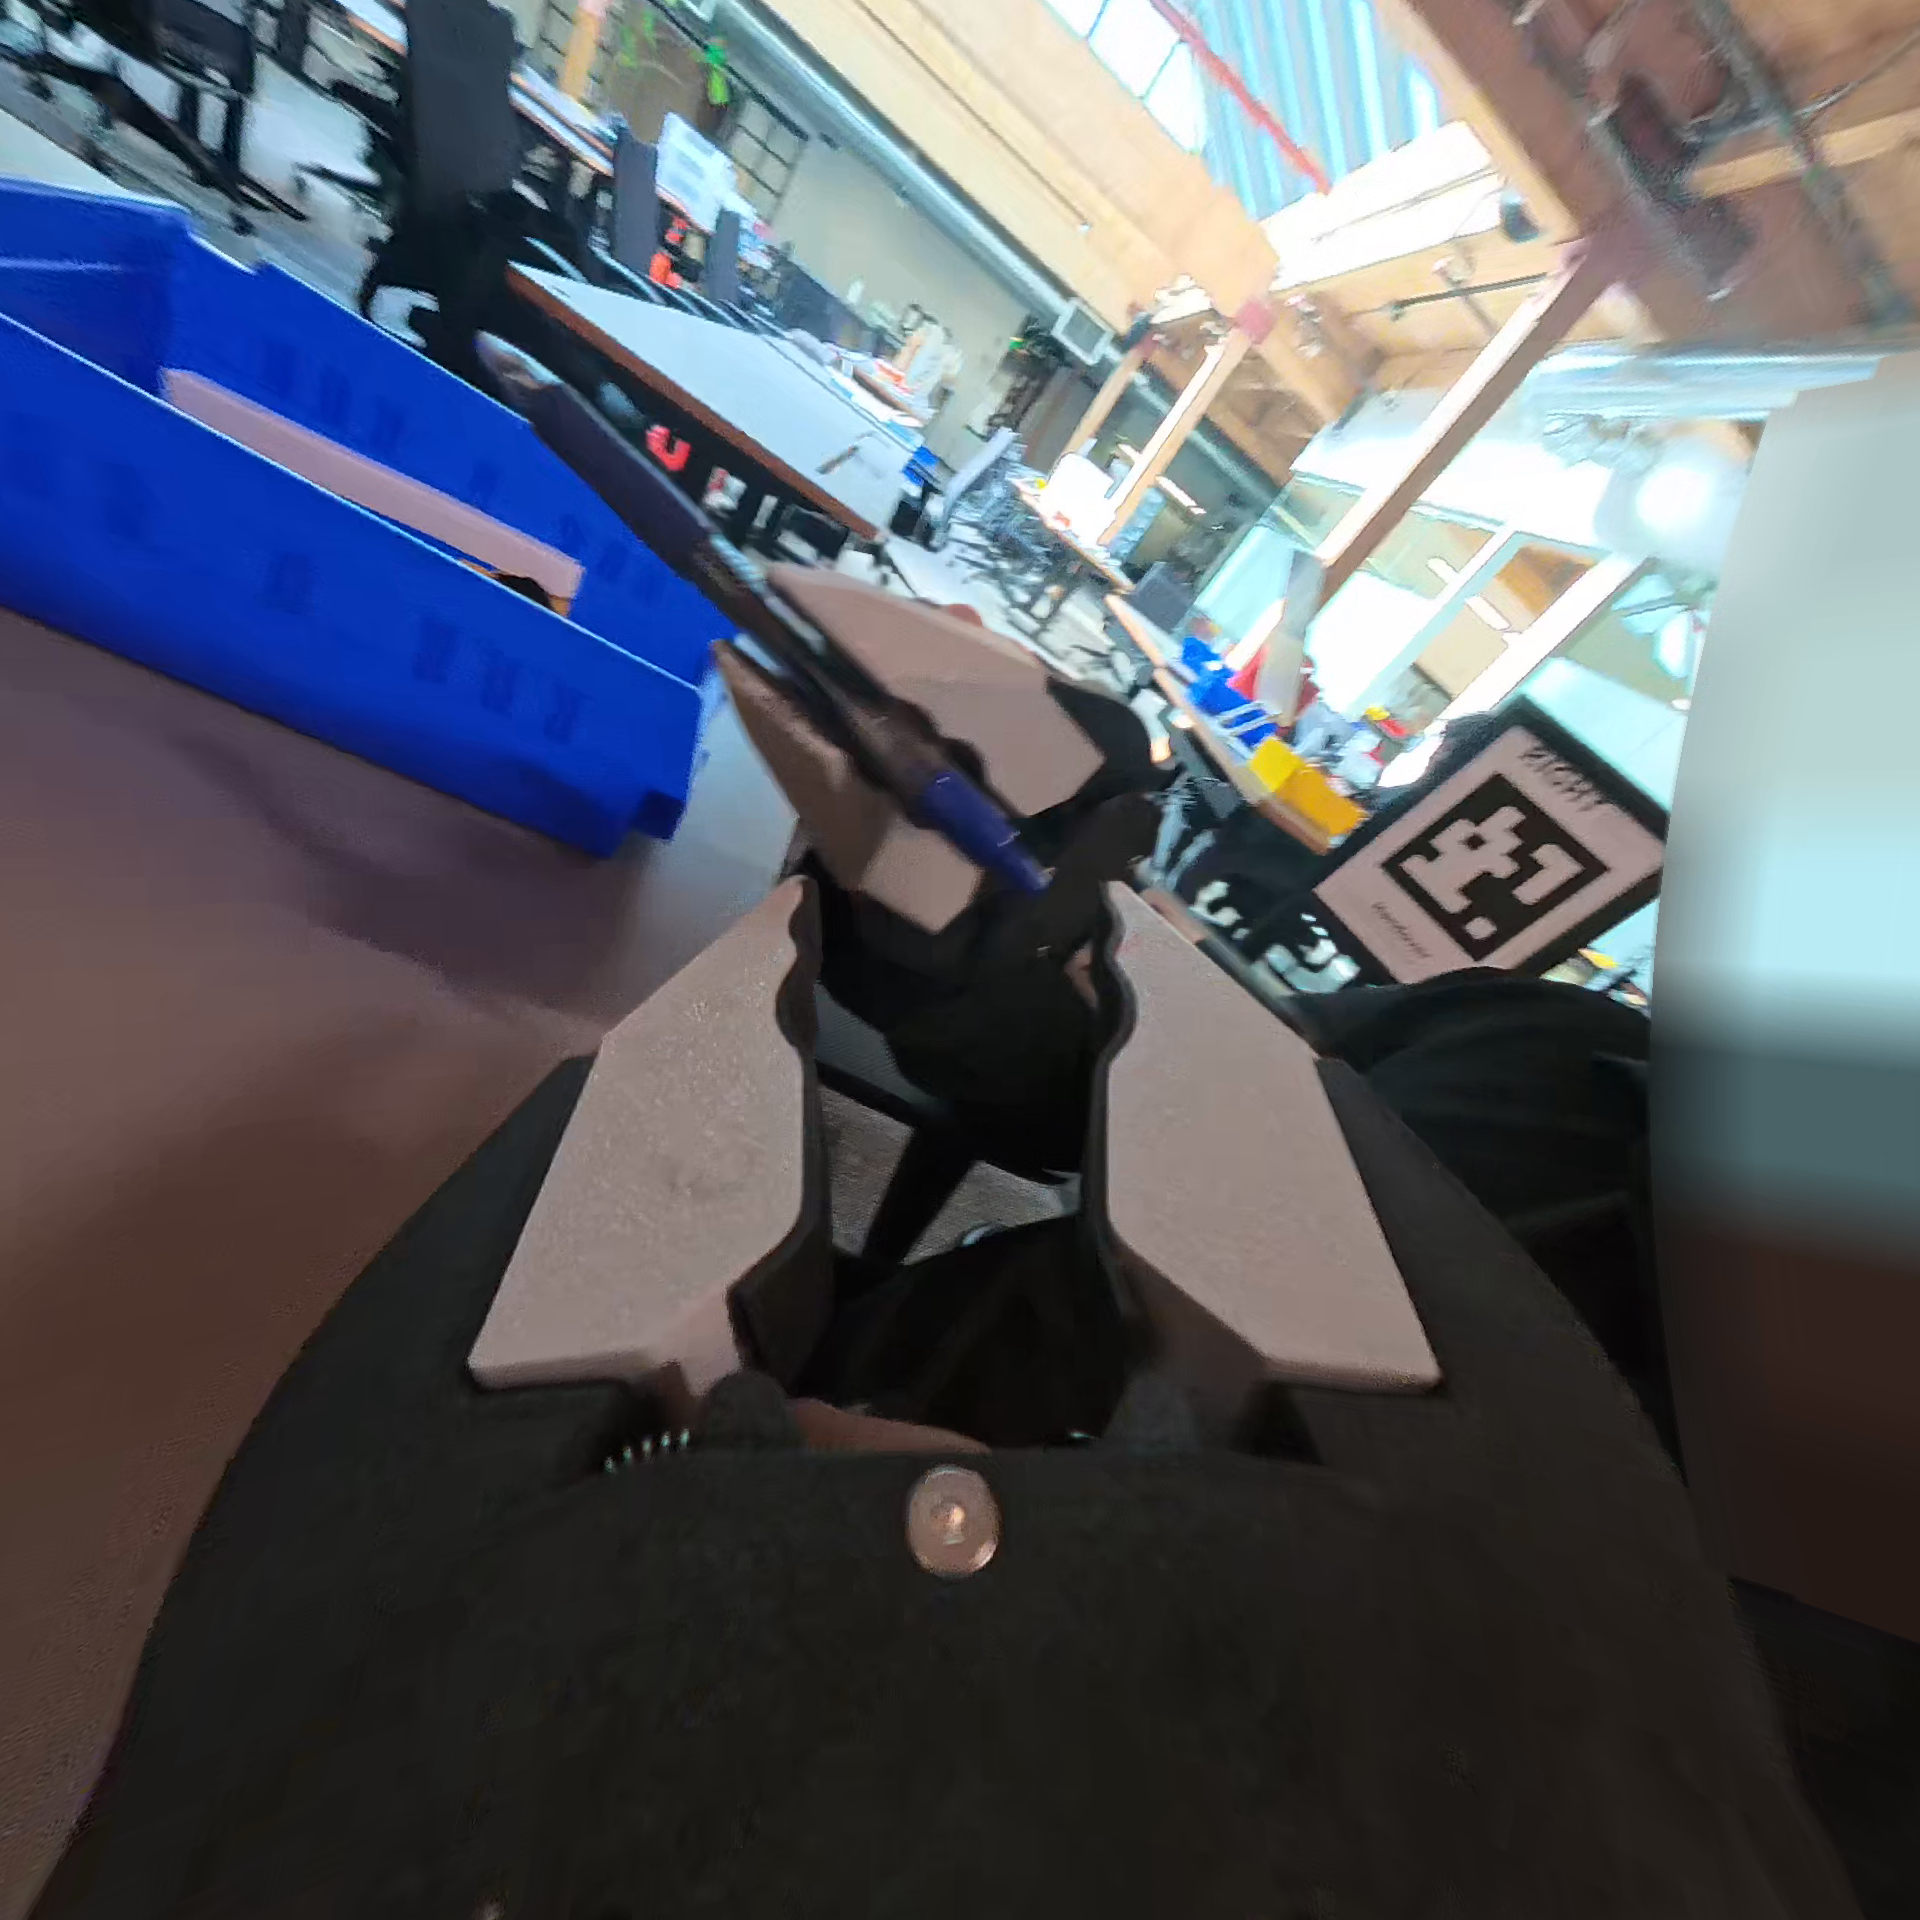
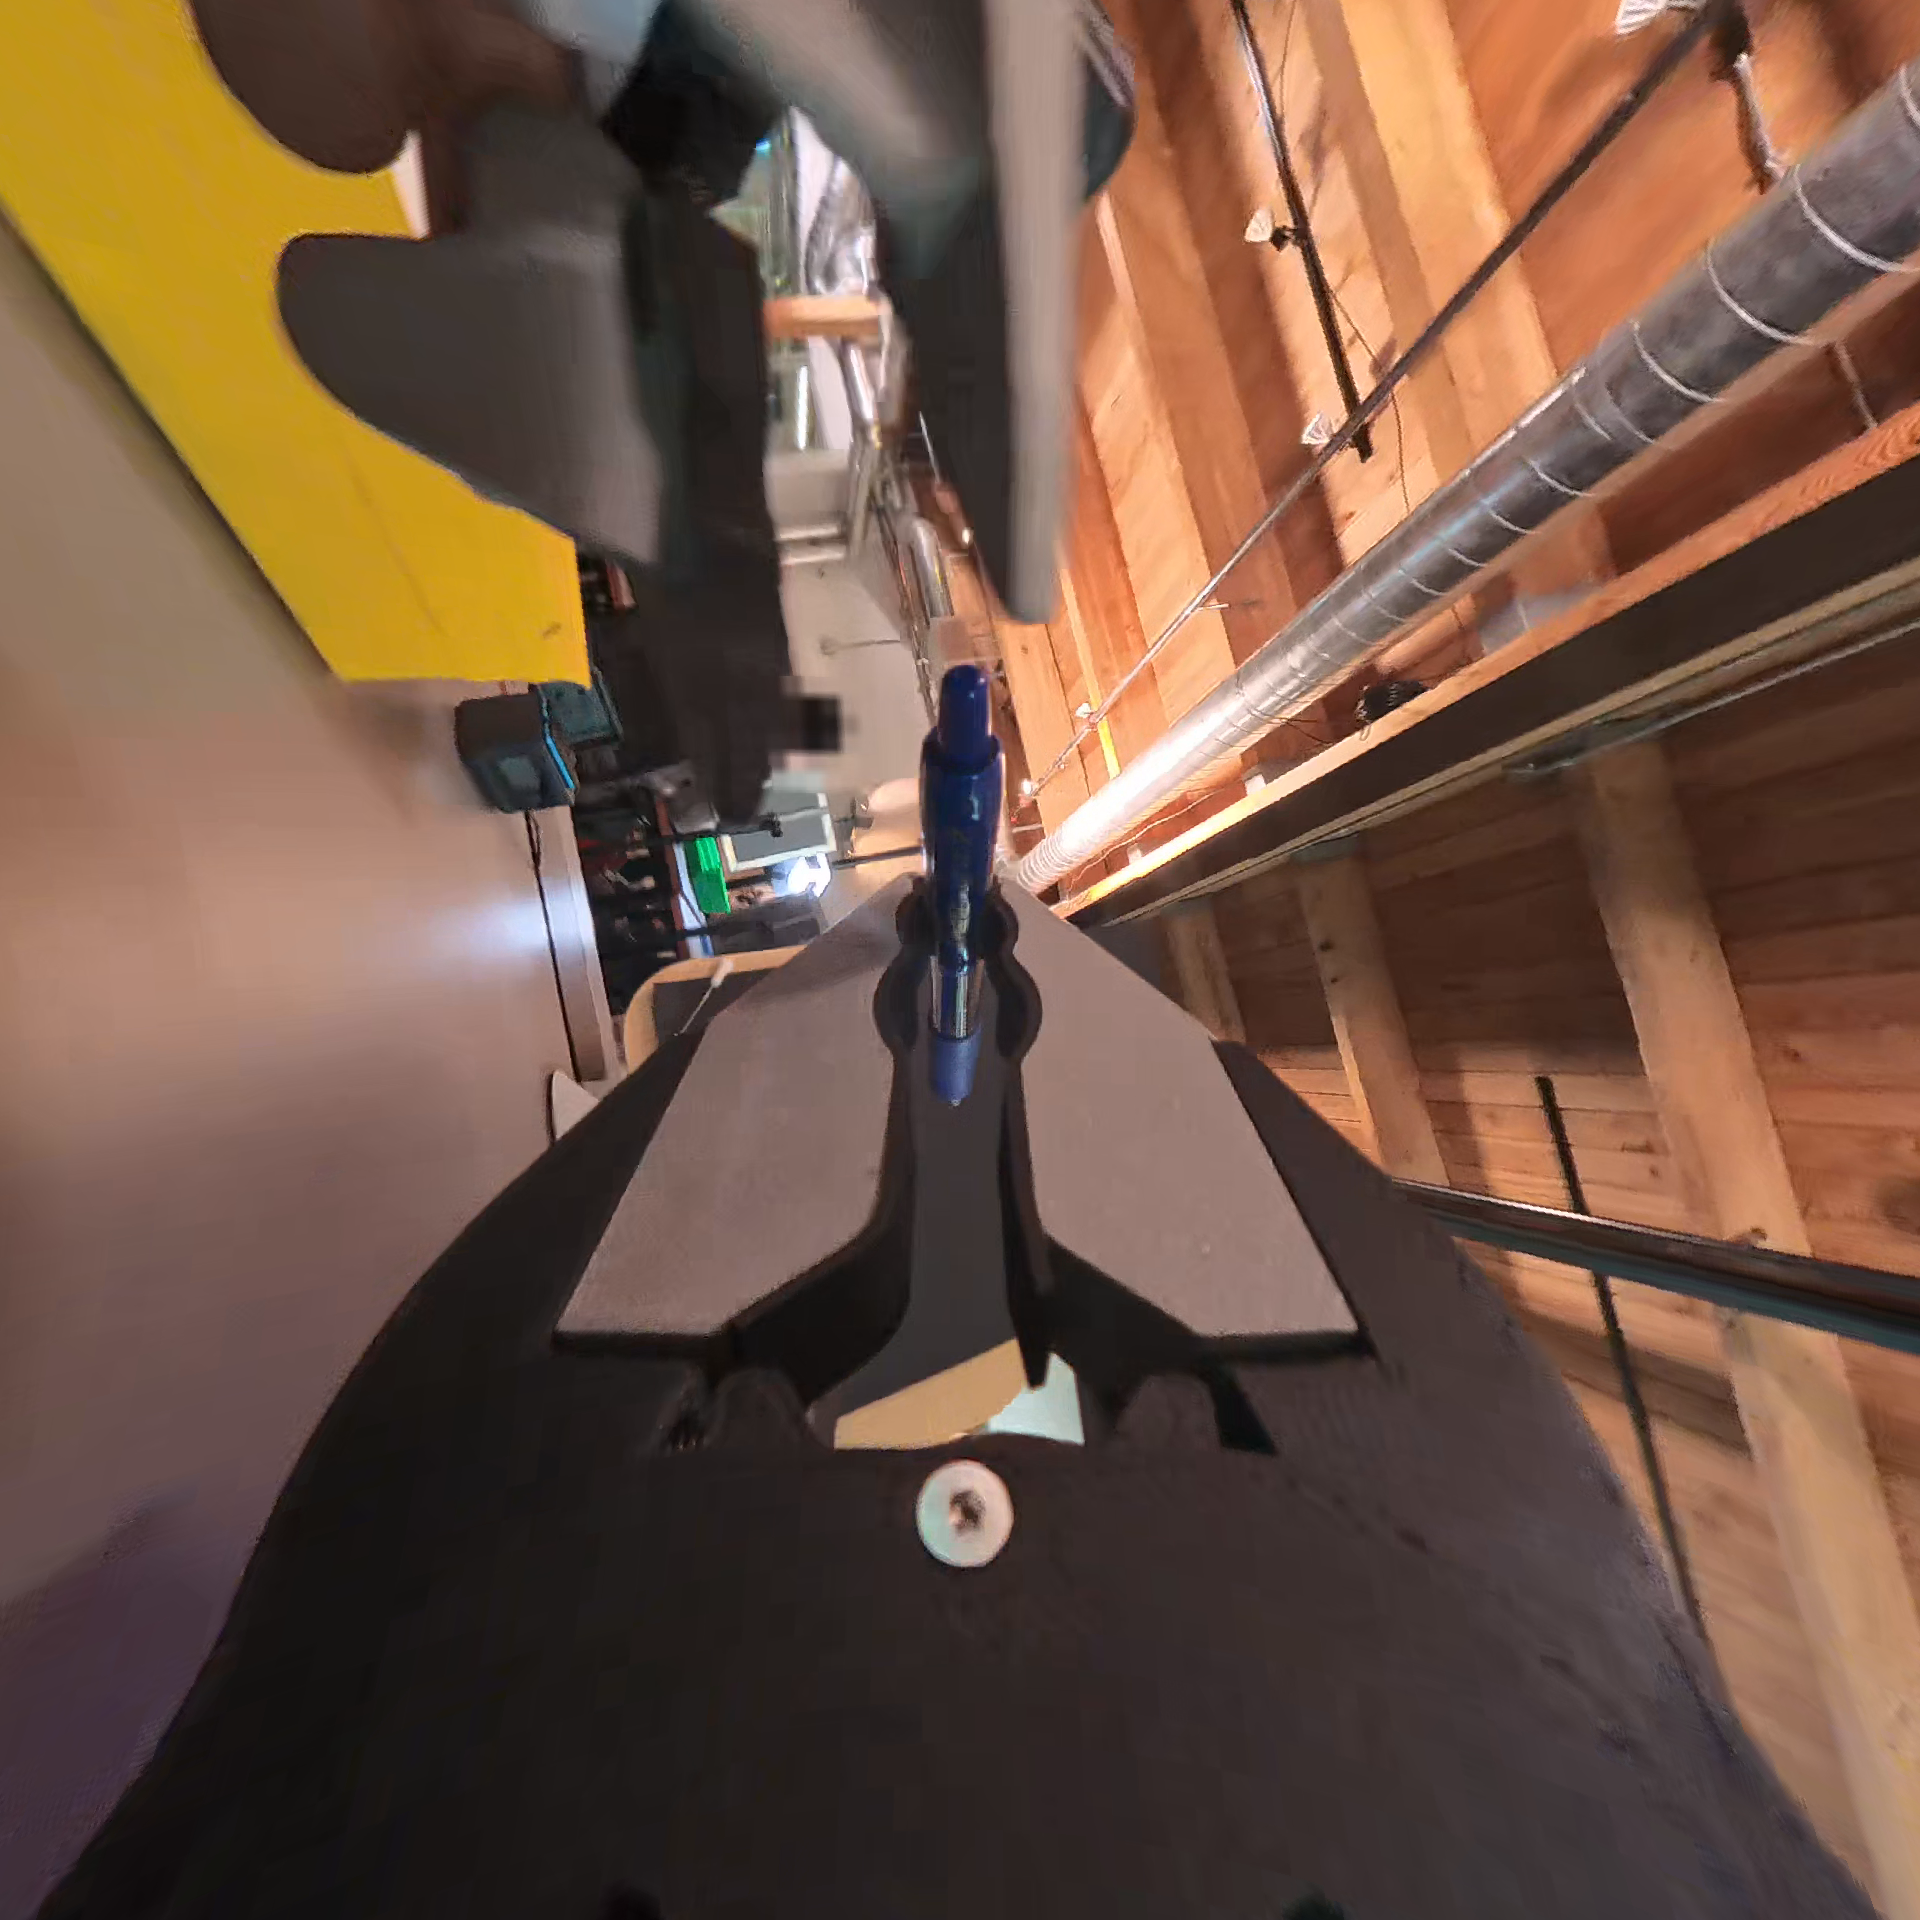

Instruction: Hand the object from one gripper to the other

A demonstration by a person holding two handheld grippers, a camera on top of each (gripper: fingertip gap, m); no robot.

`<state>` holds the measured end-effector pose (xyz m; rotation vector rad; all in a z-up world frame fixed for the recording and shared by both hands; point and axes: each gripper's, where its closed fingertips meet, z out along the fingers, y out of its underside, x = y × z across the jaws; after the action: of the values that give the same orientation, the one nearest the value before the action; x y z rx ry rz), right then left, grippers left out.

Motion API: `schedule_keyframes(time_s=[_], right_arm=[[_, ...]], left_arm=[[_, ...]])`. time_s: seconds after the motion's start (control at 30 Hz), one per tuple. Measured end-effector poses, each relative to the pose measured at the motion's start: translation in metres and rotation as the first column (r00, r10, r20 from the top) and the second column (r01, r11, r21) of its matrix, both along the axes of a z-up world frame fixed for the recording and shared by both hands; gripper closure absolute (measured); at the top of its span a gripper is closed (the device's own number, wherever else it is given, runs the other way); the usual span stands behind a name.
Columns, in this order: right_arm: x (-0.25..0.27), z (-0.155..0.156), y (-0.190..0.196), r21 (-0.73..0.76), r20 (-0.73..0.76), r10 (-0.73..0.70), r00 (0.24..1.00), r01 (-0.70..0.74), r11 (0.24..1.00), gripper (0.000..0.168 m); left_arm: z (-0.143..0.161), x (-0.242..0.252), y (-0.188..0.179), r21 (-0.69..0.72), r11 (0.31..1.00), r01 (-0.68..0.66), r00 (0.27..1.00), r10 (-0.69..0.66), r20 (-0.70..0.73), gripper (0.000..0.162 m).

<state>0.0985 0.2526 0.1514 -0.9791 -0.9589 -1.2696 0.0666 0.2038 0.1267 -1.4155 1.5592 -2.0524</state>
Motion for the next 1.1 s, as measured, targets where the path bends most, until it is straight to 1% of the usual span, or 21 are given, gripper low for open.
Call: schedule_keyframes(time_s=[0.03,0.13,0.23,0.33,0.37,0.4,0.43,0.5,0.57,0.6,0.67,0.73,0.8,0.87,0.9,0.93,1.0,1.07,1.1], right_arm=[[-0.001,-0.004,0.003,0.004,0.029,-0.014,0.999,0.014,1.000,0.161],[0.001,-0.011,0.008,0.016,0.108,-0.061,0.992,0.060,0.998,0.161],[0.001,-0.016,0.011,-0.003,0.132,-0.077,0.988,0.078,0.997,0.161],[-0.007,-0.023,0.013,-0.028,0.164,-0.072,0.984,0.078,0.997,0.161],[-0.008,-0.024,0.014,-0.029,0.171,-0.075,0.982,0.081,0.996,0.162],[-0.008,-0.025,0.014,-0.029,0.175,-0.078,0.982,0.085,0.996,0.161],[-0.006,-0.026,0.015,-0.038,0.176,-0.088,0.980,0.096,0.995,0.158],[0.000,-0.032,0.018,-0.082,0.163,-0.088,0.983,0.103,0.991,0.156],[0.006,-0.038,0.018,-0.152,0.119,-0.076,0.990,0.094,0.984,0.153],[0.010,-0.042,0.018,-0.202,0.072,-0.065,0.995,0.078,0.976,0.155],[0.021,-0.049,0.015,-0.330,-0.078,-0.060,0.995,0.031,0.943,0.156],[0.033,-0.048,0.012,-0.401,-0.223,-0.073,0.972,-0.023,0.916,0.155],[0.041,-0.042,0.010,-0.416,-0.390,-0.072,0.918,-0.106,0.903,0.150],[0.036,-0.035,0.008,-0.399,-0.564,-0.020,0.825,-0.251,0.882,0.143],[0.031,-0.033,0.007,-0.385,-0.646,0.006,0.763,-0.333,0.861,0.137],[0.025,-0.032,0.005,-0.383,-0.723,0.015,0.690,-0.420,0.823,0.129],[0.014,-0.035,0.000,-0.380,-0.839,-0.015,0.544,-0.565,0.733,0.128],[0.007,-0.039,-0.004,-0.360,-0.907,-0.073,0.415,-0.673,0.646,0.121],[0.006,-0.042,-0.005,-0.348,-0.925,-0.103,0.365,-0.710,0.613,0.121]], left_arm=[[-0.001,-0.001,-0.003,-0.010,1.000,0.021,1.000,-0.021,-0.010,0.111],[-0.010,0.003,0.002,0.028,1.000,-0.009,0.999,0.010,-0.043,0.107],[-0.010,0.006,0.001,-0.011,1.000,0.004,0.999,-0.004,-0.049,0.109],[-0.020,0.013,0.002,0.006,1.000,-0.020,0.997,0.020,-0.080,0.114],[-0.025,0.016,0.005,0.024,0.999,-0.042,0.994,0.044,-0.096,0.125],[-0.028,0.017,0.006,0.036,0.998,-0.044,0.994,0.047,-0.102,0.133],[-0.031,0.018,0.007,0.042,0.998,-0.041,0.993,0.045,-0.109,0.149],[-0.036,0.023,0.015,0.069,0.994,-0.087,0.989,0.095,-0.116,0.151],[-0.037,0.027,0.029,0.084,0.985,-0.150,0.981,0.159,-0.110,0.153],[-0.035,0.028,0.036,0.077,0.981,-0.180,0.977,0.187,-0.099,0.154],[-0.031,0.027,0.051,0.074,0.970,-0.230,0.969,0.236,-0.076,0.154],[-0.024,0.025,0.061,0.091,0.955,-0.283,0.958,0.287,-0.030,0.154],[-0.013,0.023,0.063,0.071,0.950,-0.305,0.952,0.305,0.015,0.154],[-0.003,0.022,0.065,0.050,0.942,-0.331,0.943,0.327,0.067,0.154],[0.001,0.020,0.066,0.036,0.939,-0.342,0.937,0.338,0.084,0.154],[0.007,0.019,0.070,0.025,0.931,-0.363,0.928,0.359,0.106,0.154],[0.015,0.015,0.074,0.018,0.922,-0.388,0.913,0.381,0.144,0.154],[0.018,0.013,0.076,0.016,0.915,-0.402,0.905,0.395,0.160,0.154],[0.020,0.013,0.076,0.007,0.915,-0.403,0.902,0.396,0.173,0.154]])
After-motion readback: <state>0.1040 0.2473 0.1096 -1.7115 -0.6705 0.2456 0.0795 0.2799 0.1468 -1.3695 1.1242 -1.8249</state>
